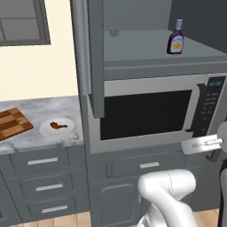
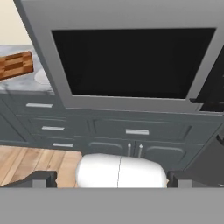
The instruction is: Pick the chicken drumstick from the plate and place it on the cutting board. Then pick the condiment bottle from the cabinet and place it next to the cutting board.
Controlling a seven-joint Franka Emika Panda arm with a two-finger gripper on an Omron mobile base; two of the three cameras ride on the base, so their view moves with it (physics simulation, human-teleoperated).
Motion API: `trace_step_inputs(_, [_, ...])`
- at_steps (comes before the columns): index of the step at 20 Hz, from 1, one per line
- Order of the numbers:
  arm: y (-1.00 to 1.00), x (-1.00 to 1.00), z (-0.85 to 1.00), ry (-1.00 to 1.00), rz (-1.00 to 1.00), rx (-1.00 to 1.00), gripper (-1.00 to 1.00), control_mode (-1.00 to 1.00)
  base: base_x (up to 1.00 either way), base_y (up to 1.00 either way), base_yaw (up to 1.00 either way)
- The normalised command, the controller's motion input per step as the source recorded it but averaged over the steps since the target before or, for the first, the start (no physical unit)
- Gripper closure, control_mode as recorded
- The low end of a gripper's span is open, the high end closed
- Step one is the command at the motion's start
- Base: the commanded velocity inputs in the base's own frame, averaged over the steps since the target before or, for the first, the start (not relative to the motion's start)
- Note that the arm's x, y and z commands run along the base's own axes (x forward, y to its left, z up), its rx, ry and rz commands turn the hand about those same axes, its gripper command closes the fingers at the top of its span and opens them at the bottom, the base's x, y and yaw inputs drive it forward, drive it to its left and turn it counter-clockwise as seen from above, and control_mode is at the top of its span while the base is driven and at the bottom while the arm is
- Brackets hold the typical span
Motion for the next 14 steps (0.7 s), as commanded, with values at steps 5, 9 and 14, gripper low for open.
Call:
trace_step_inputs(5, [0.00,0.00,0.00,0.00,0.00,0.00,-1.00,1.00,-0.31,0.32,0.00])
trace_step_inputs(9, [0.00,0.00,0.00,0.00,0.00,0.00,-1.00,1.00,-0.33,0.32,0.00])
trace_step_inputs(14, [0.00,0.00,0.00,0.00,0.00,0.00,-1.00,1.00,-0.24,0.44,0.00])
